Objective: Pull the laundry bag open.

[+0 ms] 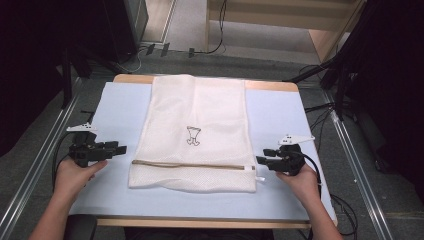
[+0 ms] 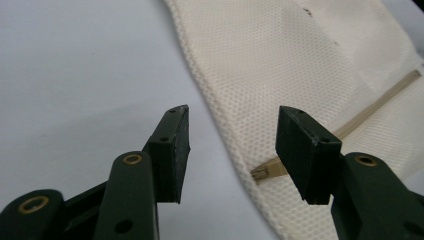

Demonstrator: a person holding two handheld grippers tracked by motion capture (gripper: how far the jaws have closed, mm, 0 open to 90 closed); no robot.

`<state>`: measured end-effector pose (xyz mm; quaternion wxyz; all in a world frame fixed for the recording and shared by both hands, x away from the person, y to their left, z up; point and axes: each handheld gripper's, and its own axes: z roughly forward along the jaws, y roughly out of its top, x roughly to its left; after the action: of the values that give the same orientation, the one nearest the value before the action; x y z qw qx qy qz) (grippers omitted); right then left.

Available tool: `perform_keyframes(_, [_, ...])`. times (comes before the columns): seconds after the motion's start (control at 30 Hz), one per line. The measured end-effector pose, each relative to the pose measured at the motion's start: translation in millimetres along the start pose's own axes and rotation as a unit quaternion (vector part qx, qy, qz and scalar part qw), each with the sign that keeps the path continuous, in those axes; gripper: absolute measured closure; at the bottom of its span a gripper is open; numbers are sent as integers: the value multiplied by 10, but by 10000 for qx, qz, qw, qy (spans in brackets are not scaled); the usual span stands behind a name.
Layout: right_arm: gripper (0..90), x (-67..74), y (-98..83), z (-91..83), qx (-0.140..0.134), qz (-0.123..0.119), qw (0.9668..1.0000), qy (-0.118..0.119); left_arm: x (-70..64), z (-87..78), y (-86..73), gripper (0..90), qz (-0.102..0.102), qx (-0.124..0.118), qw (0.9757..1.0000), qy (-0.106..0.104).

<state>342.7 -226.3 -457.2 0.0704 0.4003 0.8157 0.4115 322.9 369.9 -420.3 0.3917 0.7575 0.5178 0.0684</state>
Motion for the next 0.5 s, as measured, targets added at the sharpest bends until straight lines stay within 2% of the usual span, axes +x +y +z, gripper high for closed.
perform_keyframes(0.03, [512,-15,-4,-4,-6,67,10000,-8,15,-3,-7,478,-1,-2,10000,92])
perform_keyframes(0.23, [455,-123,-23,-38,-117,184,9996,-185,104,-19,-27,419,-103,-116,9996,228])
perform_keyframes(0.37, [433,-195,-53,-53,-93,378,9988,-301,124,0,-37,379,-109,-43,9994,333])
perform_keyframes(0.5, [433,-211,-89,-90,-74,412,9985,-356,131,2,-28,364,-107,-122,9993,326])
